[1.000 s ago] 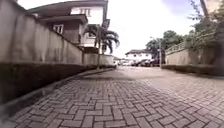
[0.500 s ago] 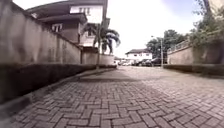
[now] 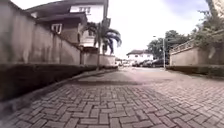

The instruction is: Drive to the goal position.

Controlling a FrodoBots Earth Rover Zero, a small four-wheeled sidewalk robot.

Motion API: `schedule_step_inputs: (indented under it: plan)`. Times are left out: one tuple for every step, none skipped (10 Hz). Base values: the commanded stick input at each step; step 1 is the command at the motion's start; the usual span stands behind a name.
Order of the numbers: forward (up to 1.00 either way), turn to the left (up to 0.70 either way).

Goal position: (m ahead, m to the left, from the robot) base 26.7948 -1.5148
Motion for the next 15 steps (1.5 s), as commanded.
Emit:
schedule_step_inputs:
  plan:
    - [0.69,0.03]
    - [0.69,0.03]
    - [0.69,0.03]
    - [0.69,0.02]
    - [0.69,-0.03]
    - [0.69,-0.09]
    - [0.69,-0.20]
    - [0.69,-0.32]
    - [0.69,0.03]
    - [0.69,0.03]
    - [0.69,0.03]
    - [0.69,0.03]
    - [0.69,0.03]
    - [0.69,0.03]
    - [0.69,0.03]
